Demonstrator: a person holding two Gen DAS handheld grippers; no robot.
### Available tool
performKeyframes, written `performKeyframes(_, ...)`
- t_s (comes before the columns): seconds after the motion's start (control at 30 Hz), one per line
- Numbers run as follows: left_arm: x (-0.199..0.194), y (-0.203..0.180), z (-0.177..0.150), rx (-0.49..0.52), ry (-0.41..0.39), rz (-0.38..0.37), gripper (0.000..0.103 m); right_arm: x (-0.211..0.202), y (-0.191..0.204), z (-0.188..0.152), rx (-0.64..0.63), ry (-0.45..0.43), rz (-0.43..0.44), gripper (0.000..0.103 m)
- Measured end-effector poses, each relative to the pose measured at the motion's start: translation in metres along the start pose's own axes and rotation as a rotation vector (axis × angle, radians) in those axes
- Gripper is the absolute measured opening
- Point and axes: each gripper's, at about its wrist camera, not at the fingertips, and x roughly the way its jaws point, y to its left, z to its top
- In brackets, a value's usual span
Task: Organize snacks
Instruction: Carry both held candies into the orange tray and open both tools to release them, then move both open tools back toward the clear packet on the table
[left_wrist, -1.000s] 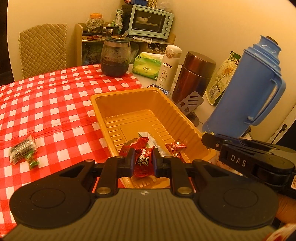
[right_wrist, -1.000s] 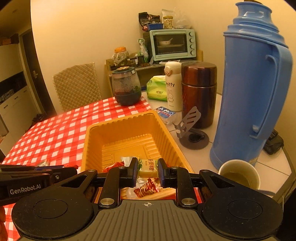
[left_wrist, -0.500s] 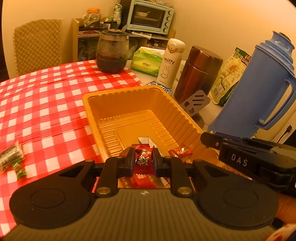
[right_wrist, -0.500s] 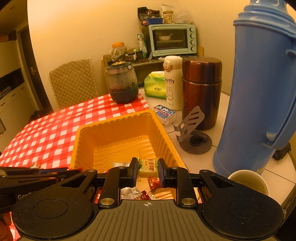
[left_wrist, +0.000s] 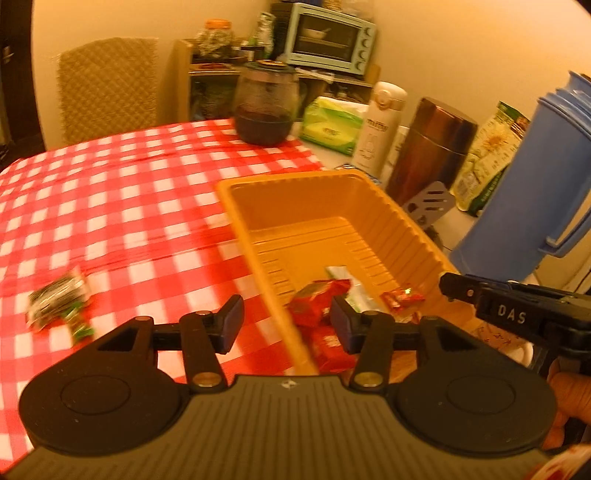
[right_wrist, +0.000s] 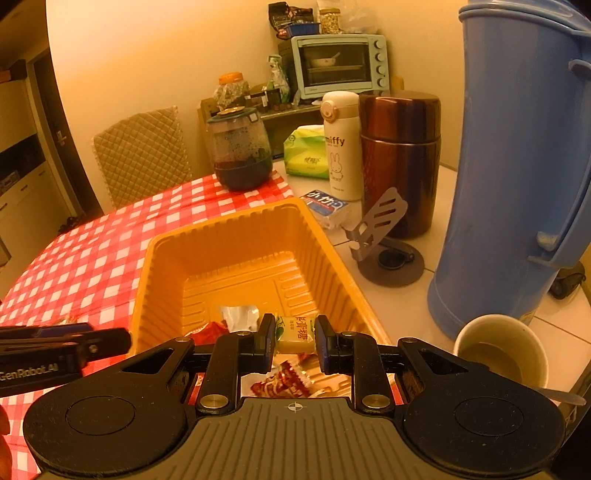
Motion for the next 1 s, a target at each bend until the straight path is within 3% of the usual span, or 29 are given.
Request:
performKeyframes(0.27,-0.014,0.020,-0.010,-0.044,-0.006,0.028,0.060,0.006,0.012,0.004,0.019,0.020,0.117,0.023)
performKeyframes(0.4,-0.022,0.025,-0.015,-0.045,-0.020,0.059,0.072,0.000,0.008,0.009,0.061,0.003,0.131,0.049)
performKeyframes(0.7,-0.048,0.034,-0.026,-0.058,-0.036,0.092,0.076,-0.034,0.007,0.004,0.065,-0.001,0.077,0.049)
performKeyframes(1.0,-0.091,0.045,-0.040,-0.081,-0.048,0.119,0.078,-0.072,0.036,-0.012,0.021,-0.006,0.081,0.049)
